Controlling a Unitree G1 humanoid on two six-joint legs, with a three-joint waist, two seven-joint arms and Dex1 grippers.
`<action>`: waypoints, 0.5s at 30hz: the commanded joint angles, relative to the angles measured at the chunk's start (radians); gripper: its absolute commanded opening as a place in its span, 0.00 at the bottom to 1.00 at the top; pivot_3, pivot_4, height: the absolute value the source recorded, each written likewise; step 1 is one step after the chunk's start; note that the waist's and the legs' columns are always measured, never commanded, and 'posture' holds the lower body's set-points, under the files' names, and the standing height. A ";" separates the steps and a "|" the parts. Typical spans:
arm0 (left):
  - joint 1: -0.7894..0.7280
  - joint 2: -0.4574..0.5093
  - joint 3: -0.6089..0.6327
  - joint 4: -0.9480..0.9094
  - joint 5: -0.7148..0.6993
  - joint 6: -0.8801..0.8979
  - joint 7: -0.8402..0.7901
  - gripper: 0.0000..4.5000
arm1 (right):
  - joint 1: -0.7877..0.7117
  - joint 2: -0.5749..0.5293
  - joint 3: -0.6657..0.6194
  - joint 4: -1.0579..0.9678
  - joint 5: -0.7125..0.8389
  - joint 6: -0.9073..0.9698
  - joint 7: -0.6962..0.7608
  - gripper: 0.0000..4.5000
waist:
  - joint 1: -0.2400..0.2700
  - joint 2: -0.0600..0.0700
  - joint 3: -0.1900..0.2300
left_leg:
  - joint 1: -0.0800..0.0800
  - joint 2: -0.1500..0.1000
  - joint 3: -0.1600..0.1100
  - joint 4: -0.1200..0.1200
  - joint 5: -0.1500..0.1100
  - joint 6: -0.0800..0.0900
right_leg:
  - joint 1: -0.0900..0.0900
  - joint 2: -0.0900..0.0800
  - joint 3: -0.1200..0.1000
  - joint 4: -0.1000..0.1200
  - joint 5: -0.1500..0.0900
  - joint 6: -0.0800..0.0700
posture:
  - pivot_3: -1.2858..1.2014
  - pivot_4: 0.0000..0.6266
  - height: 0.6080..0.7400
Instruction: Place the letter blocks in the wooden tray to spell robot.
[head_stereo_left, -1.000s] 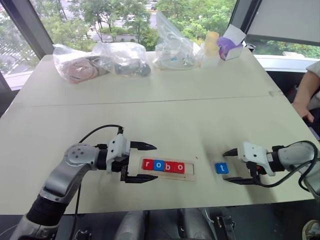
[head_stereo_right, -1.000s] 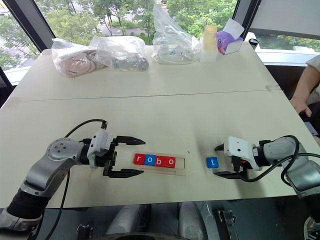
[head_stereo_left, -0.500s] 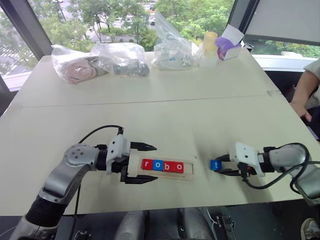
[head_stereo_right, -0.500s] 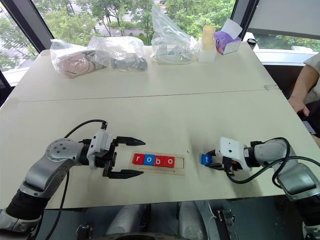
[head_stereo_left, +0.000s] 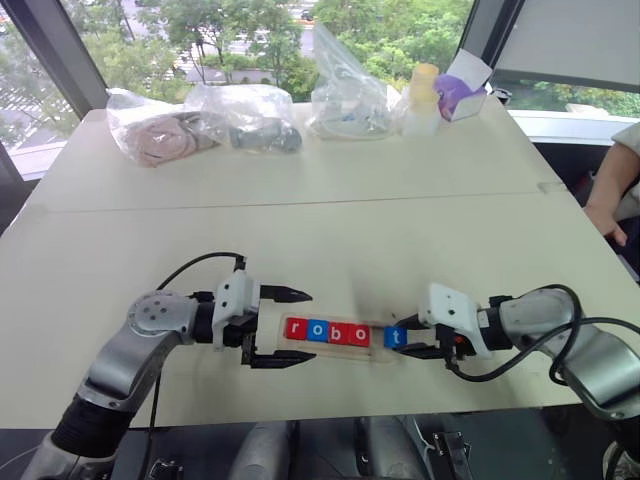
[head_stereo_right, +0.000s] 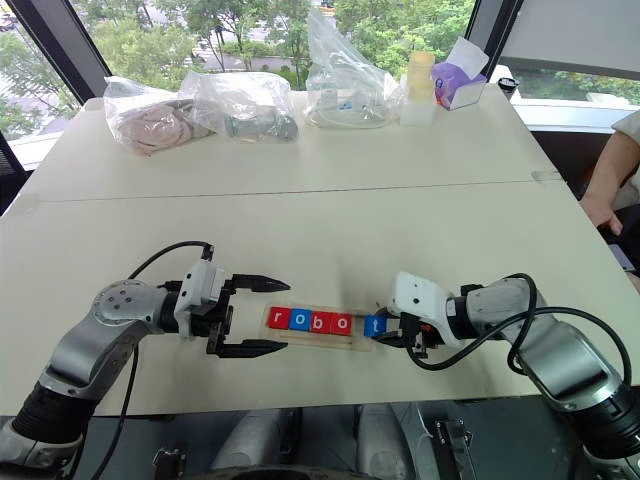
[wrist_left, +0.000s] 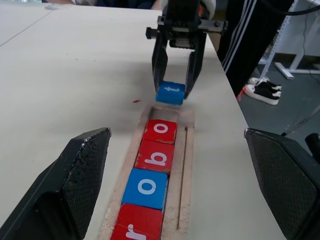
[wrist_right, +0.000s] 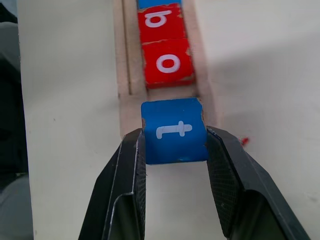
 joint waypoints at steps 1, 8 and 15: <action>0.001 0.002 0.013 -0.037 -0.015 -0.012 0.001 1.00 | -0.027 0.012 0.023 -0.020 -0.021 0.002 -0.019 0.25 | 0.001 0.000 0.000 | 0.000 0.000 0.000 0.000 0.000 0.000 | 0.000 0.000 0.000 0.000 0.000 0.000 | 0.52 0.24 1.00; 0.012 0.002 0.016 -0.047 -0.017 -0.007 0.009 1.00 | -0.063 0.029 0.067 -0.009 -0.047 0.014 -0.037 0.25 | 0.000 0.000 0.000 | 0.000 0.000 0.000 0.000 0.000 0.000 | 0.000 0.000 0.000 0.000 0.000 0.000 | 0.52 0.24 1.00; 0.022 -0.001 0.017 -0.053 -0.018 -0.007 0.019 1.00 | -0.081 0.043 0.085 -0.004 -0.061 0.018 -0.040 0.25 | 0.000 0.000 0.000 | 0.000 0.000 0.000 0.000 0.000 0.000 | 0.000 0.001 0.000 0.000 0.000 0.000 | 0.52 0.24 1.00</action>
